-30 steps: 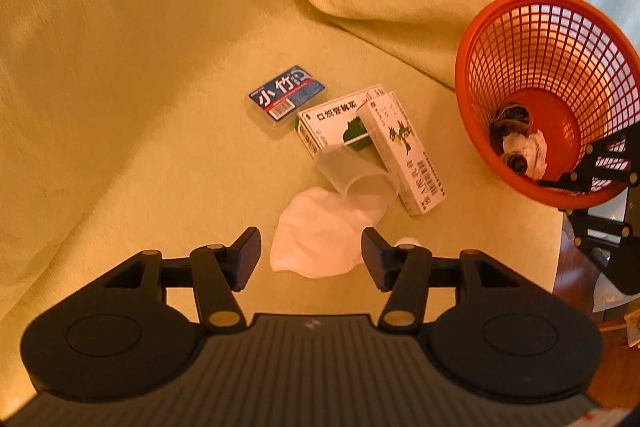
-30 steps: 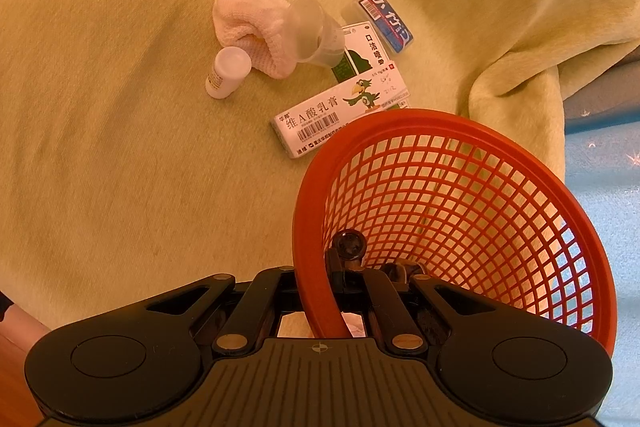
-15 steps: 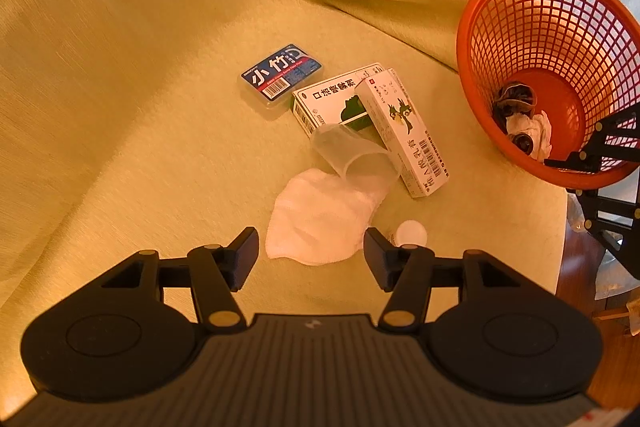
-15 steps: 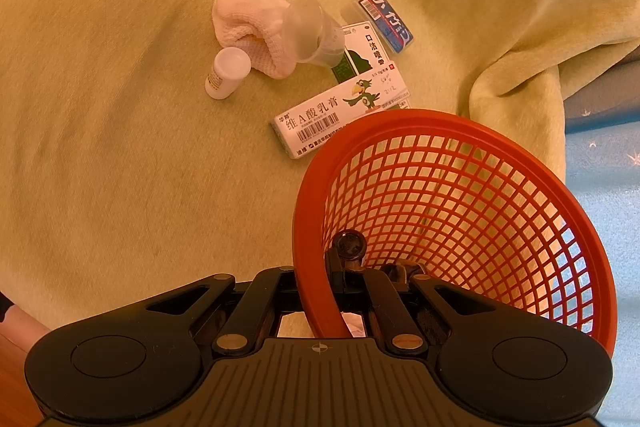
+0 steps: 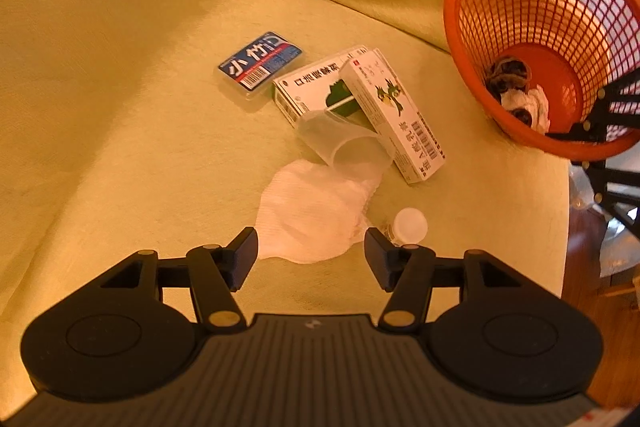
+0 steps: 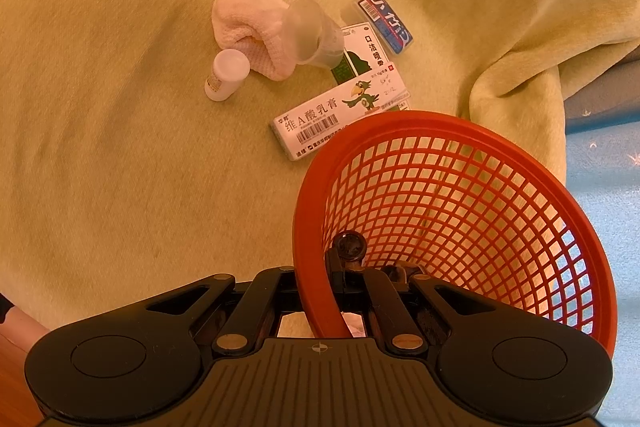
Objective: Organize objects
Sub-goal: 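Lower the left gripper onto the white cloth and pinch it, then lift the white cloth off the blanket with the left gripper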
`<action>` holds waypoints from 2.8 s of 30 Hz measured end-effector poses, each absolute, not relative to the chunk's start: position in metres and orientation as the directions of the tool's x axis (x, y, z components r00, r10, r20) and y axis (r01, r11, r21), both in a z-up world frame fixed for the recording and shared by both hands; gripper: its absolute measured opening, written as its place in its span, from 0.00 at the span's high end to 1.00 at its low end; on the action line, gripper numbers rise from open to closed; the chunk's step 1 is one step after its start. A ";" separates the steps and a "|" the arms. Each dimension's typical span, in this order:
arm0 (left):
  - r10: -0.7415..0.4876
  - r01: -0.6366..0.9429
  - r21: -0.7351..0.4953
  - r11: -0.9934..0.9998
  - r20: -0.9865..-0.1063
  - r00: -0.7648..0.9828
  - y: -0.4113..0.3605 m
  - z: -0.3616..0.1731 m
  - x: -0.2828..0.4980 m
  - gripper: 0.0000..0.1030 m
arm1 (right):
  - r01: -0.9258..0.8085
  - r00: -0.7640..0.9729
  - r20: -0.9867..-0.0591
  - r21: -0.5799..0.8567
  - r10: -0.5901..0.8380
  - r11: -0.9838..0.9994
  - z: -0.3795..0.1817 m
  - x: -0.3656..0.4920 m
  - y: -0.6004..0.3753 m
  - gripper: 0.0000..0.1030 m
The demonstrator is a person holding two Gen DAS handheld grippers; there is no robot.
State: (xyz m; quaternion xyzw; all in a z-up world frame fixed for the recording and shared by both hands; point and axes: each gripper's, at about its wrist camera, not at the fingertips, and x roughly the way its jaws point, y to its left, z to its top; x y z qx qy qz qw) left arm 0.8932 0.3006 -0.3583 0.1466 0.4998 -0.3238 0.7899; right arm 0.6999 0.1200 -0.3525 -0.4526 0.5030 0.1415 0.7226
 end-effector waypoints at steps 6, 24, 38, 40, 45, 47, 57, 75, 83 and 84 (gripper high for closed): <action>-0.378 0.693 -0.088 0.716 -0.883 0.278 0.290 -0.374 0.892 0.48 | -0.662 0.460 -0.853 -0.515 -0.248 0.545 -0.353 0.698 0.119 1.00; -0.381 0.744 -0.061 0.666 -0.884 0.269 0.264 -0.397 0.899 0.64 | -0.659 0.458 -0.855 -0.510 -0.243 0.552 -0.354 0.699 0.120 1.00; -0.389 0.723 -0.086 0.685 -0.883 0.263 0.277 -0.381 0.898 0.93 | -0.657 0.454 -0.856 -0.509 -0.246 0.556 -0.353 0.702 0.121 1.00; -0.388 0.715 -0.090 0.693 -0.883 0.265 0.282 -0.376 0.898 0.95 | -0.658 0.453 -0.857 -0.508 -0.247 0.555 -0.353 0.703 0.121 1.00; -0.391 0.680 -0.108 0.725 -0.878 0.277 0.296 -0.363 0.899 0.99 | -0.657 0.453 -0.857 -0.508 -0.246 0.557 -0.353 0.703 0.121 1.00; -0.384 0.666 -0.105 0.738 -0.877 0.287 0.301 -0.358 0.900 0.99 | -0.657 0.453 -0.857 -0.507 -0.246 0.557 -0.353 0.703 0.121 1.00; -0.367 0.652 -0.098 0.752 -0.883 0.291 0.304 -0.360 0.898 0.98 | -0.659 0.452 -0.859 -0.503 -0.241 0.559 -0.355 0.704 0.122 1.00; -0.303 0.723 -0.013 0.691 -0.913 0.273 0.277 -0.397 0.886 0.64 | -0.653 0.456 -0.857 -0.507 -0.242 0.563 -0.355 0.703 0.121 1.00; -0.318 0.708 -0.050 0.704 -0.914 0.252 0.287 -0.384 0.887 0.86 | -0.655 0.452 -0.858 -0.506 -0.245 0.562 -0.355 0.703 0.121 1.00; -0.321 0.703 -0.054 0.709 -0.912 0.254 0.290 -0.381 0.888 0.86 | -0.654 0.453 -0.857 -0.507 -0.246 0.561 -0.355 0.703 0.121 1.00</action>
